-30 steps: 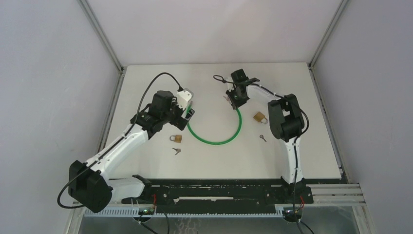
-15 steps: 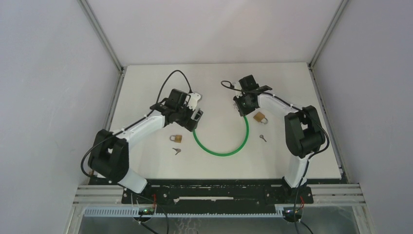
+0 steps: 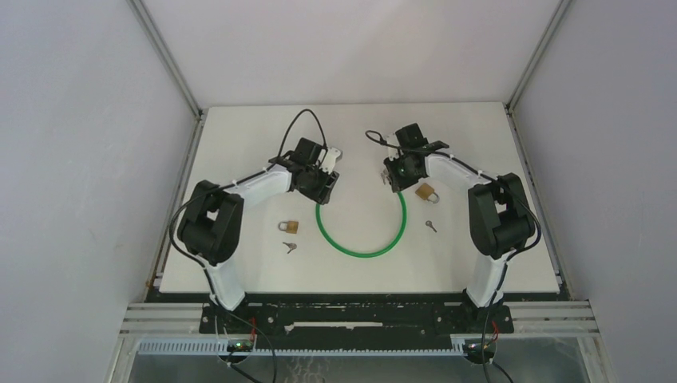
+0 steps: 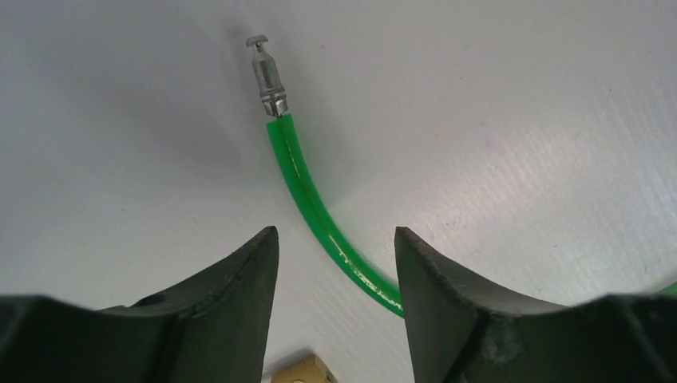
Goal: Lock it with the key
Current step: Pick up the lock from the center of the board, then lock the lock.
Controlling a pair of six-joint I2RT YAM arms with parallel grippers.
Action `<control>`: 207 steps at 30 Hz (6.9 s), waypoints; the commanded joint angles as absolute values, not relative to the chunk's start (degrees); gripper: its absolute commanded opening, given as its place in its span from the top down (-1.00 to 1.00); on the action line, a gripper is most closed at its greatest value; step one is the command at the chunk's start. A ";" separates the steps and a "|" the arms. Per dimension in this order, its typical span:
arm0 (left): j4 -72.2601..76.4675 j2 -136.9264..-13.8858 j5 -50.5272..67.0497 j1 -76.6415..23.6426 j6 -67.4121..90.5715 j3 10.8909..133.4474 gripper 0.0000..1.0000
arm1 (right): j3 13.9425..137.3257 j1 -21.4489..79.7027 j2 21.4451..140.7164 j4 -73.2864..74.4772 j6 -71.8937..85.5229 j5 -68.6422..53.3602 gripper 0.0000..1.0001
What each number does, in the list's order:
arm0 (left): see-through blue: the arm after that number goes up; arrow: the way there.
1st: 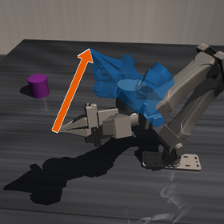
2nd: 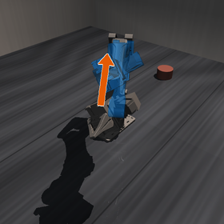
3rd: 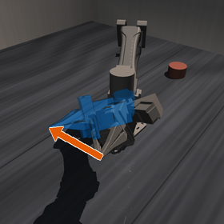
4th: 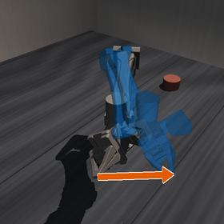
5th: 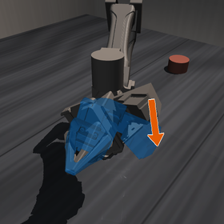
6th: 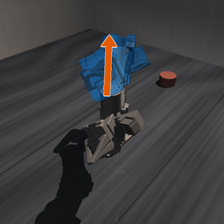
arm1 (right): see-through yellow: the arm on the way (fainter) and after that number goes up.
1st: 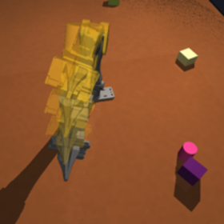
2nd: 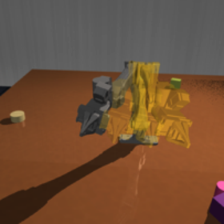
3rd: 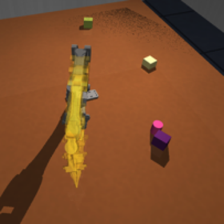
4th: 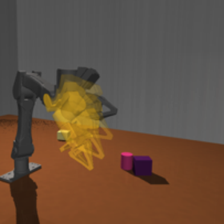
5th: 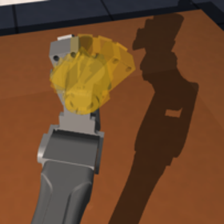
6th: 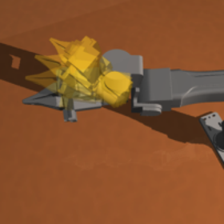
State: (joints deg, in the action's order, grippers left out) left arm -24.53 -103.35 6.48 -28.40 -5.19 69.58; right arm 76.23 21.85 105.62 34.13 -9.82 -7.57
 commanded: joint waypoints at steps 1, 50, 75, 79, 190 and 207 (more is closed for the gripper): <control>-22.87 -105.35 8.35 -28.13 -3.12 73.79 -0.15 | 75.70 20.29 103.59 32.72 -8.08 -11.97 1.00; -12.75 -97.91 23.40 -33.38 -2.60 68.32 0.99 | 74.27 19.42 103.88 28.63 -5.38 -21.15 1.00; -13.07 -107.63 28.09 -38.85 4.18 75.34 0.99 | 73.77 19.43 104.76 28.08 -6.17 -23.63 1.00; -12.49 -108.34 28.04 -38.85 5.86 75.11 0.99 | 72.93 19.40 104.02 27.06 -5.63 -24.41 1.00; 0.19 -115.80 51.87 -29.79 38.13 74.84 0.99 | 62.76 29.95 94.94 14.38 -14.23 -4.04 1.00; 7.94 -118.35 50.91 -29.02 46.05 71.17 0.99 | 62.75 33.56 94.58 13.74 -14.86 -1.63 1.00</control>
